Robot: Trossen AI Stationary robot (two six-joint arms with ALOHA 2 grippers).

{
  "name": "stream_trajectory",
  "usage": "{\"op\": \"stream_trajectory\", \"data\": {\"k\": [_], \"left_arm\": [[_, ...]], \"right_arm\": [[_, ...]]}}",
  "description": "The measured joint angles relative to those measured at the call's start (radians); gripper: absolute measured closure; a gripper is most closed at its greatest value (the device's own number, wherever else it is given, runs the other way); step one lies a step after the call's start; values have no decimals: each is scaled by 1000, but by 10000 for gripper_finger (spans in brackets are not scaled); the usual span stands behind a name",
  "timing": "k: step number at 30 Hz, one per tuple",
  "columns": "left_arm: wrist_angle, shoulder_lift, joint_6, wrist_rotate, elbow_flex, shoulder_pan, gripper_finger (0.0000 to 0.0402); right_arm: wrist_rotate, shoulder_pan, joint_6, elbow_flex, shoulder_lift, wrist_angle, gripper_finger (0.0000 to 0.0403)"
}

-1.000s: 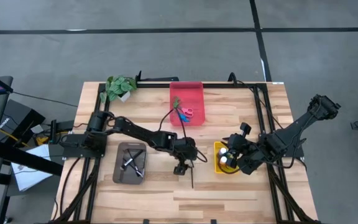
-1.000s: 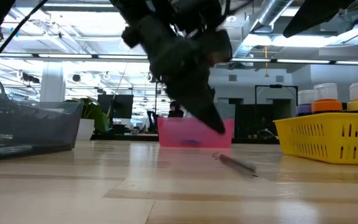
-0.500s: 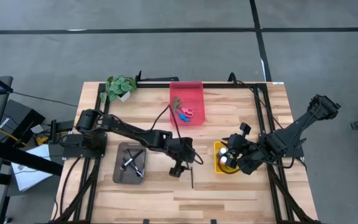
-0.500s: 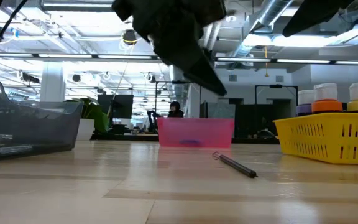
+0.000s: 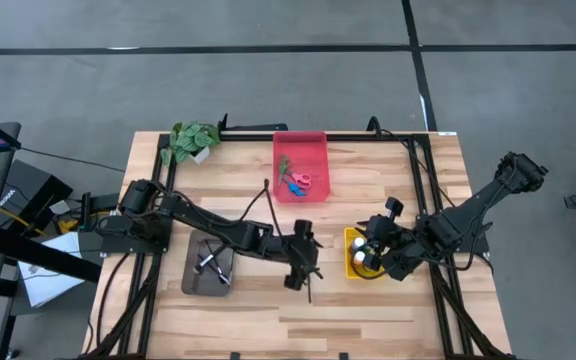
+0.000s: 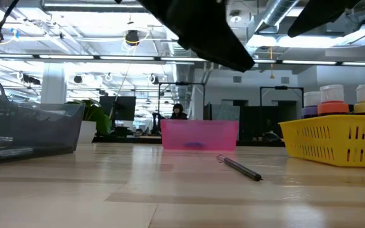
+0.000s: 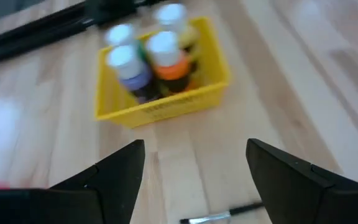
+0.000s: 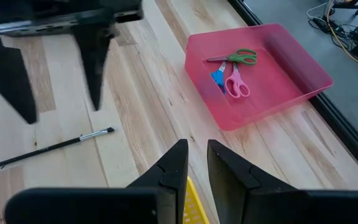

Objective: Pick & Place Paint Supplies
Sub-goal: Put the black makeup brush into the black bin

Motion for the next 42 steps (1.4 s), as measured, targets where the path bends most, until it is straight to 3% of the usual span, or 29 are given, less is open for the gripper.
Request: {"op": "stream_trajectory", "data": {"k": [4, 12, 16, 27, 42], "left_arm": [[11, 0, -218, -75, 0, 8, 128], [-9, 0, -740, -79, 0, 35, 128], [-8, 0, -901, -85, 0, 35, 128], [-57, 30, -1165, -231, 2, 0, 128], [-77, 163, -1357, -171, 0, -26, 128]], "right_arm": [[0, 0, 0, 0, 0, 0, 346], [0, 0, 1, 0, 0, 0, 346], [0, 0, 1, 0, 0, 0, 346], [0, 0, 3, 0, 0, 3, 346], [0, 0, 2, 0, 0, 16, 346]]}}
